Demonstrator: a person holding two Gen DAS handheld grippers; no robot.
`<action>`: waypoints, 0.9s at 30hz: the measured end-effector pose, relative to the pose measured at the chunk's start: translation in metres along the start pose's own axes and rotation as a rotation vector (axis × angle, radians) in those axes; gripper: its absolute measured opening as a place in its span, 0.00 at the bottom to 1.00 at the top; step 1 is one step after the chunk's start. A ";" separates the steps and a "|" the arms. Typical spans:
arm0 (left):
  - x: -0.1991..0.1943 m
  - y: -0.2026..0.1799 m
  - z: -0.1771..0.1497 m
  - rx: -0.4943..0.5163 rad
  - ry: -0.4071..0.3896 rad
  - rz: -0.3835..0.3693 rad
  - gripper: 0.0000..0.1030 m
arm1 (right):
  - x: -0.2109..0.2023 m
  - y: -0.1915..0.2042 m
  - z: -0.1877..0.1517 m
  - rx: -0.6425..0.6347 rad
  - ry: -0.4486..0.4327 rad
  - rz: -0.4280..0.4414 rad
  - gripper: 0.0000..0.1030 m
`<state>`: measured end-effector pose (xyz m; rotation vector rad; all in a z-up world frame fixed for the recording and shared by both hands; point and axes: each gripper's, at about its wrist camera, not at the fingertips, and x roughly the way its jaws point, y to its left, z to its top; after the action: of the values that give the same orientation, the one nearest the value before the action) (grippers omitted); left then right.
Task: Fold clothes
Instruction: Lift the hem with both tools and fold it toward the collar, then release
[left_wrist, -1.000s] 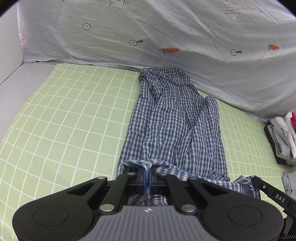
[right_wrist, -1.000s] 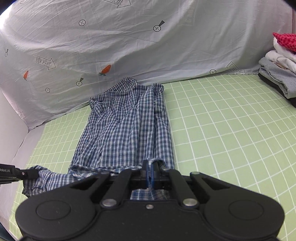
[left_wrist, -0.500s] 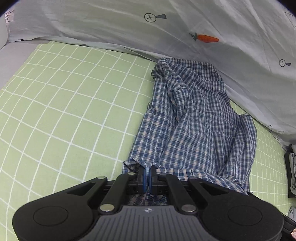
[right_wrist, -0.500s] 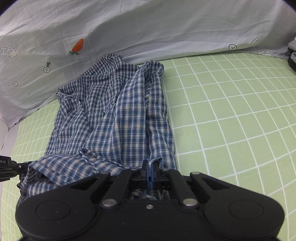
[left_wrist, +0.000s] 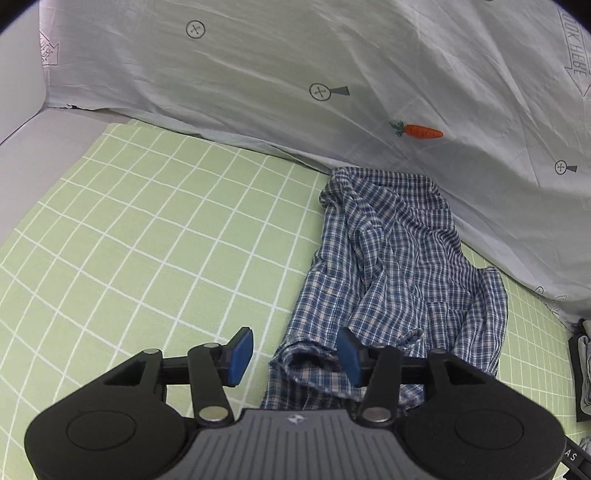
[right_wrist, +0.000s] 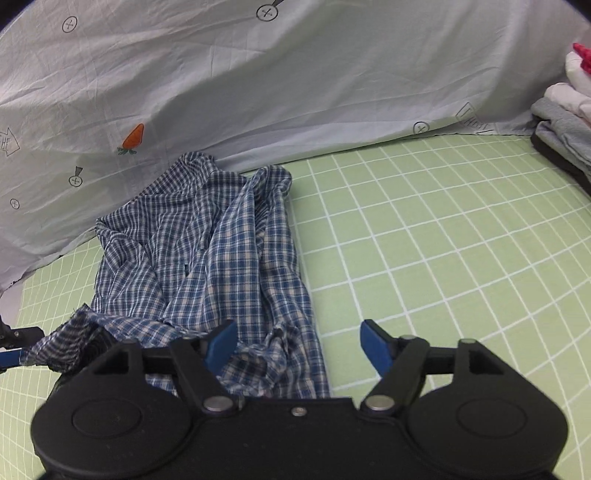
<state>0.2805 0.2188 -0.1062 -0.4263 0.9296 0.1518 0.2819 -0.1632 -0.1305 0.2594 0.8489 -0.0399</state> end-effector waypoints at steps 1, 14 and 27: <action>-0.008 0.005 -0.005 -0.004 -0.006 0.003 0.52 | -0.003 0.002 -0.005 -0.004 0.007 0.013 0.76; 0.000 -0.025 -0.063 0.216 0.145 -0.095 0.54 | -0.016 0.032 -0.038 -0.095 0.044 0.138 0.31; 0.099 -0.045 0.005 0.169 0.120 0.012 0.58 | 0.095 0.057 0.021 -0.107 0.073 0.092 0.38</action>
<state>0.3569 0.1746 -0.1697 -0.2756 1.0539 0.0579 0.3681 -0.1068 -0.1762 0.2001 0.9075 0.1010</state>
